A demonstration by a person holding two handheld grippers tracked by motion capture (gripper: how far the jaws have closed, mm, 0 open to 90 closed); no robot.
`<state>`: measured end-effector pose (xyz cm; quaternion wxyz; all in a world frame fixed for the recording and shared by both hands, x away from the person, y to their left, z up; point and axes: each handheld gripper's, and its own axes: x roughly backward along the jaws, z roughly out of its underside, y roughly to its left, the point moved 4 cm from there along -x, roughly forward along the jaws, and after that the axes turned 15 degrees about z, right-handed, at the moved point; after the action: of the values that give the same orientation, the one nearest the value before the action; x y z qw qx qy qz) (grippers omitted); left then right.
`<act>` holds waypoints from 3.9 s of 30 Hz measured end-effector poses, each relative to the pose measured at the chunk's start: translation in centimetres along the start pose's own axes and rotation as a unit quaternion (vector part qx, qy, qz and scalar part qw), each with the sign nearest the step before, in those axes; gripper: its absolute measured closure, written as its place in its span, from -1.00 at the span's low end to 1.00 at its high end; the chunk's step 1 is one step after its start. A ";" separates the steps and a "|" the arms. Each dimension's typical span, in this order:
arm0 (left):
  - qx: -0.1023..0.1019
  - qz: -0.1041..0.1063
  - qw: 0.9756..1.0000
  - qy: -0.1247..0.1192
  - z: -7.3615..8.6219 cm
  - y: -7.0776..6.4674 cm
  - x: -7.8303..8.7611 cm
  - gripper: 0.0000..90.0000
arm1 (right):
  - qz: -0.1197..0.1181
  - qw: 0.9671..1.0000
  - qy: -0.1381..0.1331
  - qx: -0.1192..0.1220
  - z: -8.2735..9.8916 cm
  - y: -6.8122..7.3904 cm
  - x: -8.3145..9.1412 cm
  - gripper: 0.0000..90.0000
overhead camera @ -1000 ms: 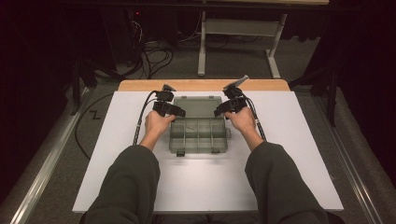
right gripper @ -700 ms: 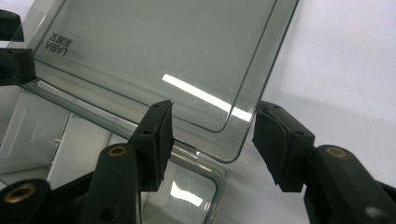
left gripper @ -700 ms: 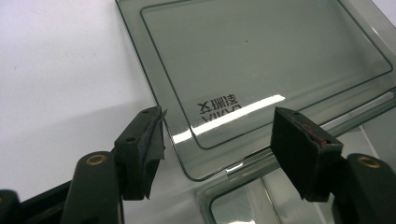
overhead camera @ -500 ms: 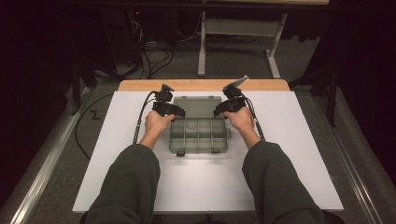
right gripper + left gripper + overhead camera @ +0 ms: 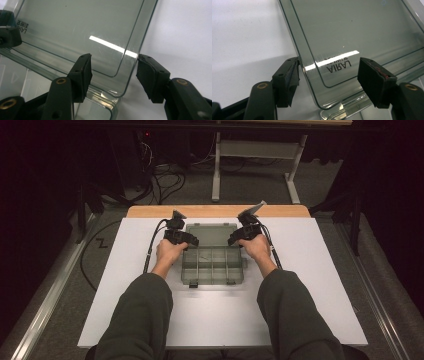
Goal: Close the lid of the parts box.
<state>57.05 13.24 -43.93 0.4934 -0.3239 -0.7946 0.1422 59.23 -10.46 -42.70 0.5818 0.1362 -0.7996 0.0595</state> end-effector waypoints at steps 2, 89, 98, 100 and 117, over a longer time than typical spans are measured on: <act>0.000 0.005 1.000 0.000 0.0 0.0 0.0 -0.21 | 0.001 1.000 -0.001 -0.001 0.0 0.1 -0.2 0.04; -0.127 -0.046 0.990 -0.029 0.8 -2.5 4.0 0.43 | 0.063 0.983 -0.124 0.119 2.1 0.0 3.9 0.67; -0.127 -0.034 0.991 -0.030 1.0 -2.6 4.3 0.41 | 0.064 0.980 -0.135 0.130 2.5 0.0 3.9 0.71; -0.125 -0.026 0.991 -0.030 0.8 -2.6 4.3 0.36 | 0.065 0.980 -0.135 0.132 2.5 0.0 4.0 0.71; -0.137 -0.011 0.989 -0.059 0.3 -2.7 5.5 0.35 | 0.066 0.979 -0.135 0.140 2.4 -0.1 4.0 0.72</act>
<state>54.09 14.88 -38.80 0.3979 -0.3710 -0.8378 0.0453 55.88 -11.74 -39.68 0.4380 0.1699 -0.8619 0.1908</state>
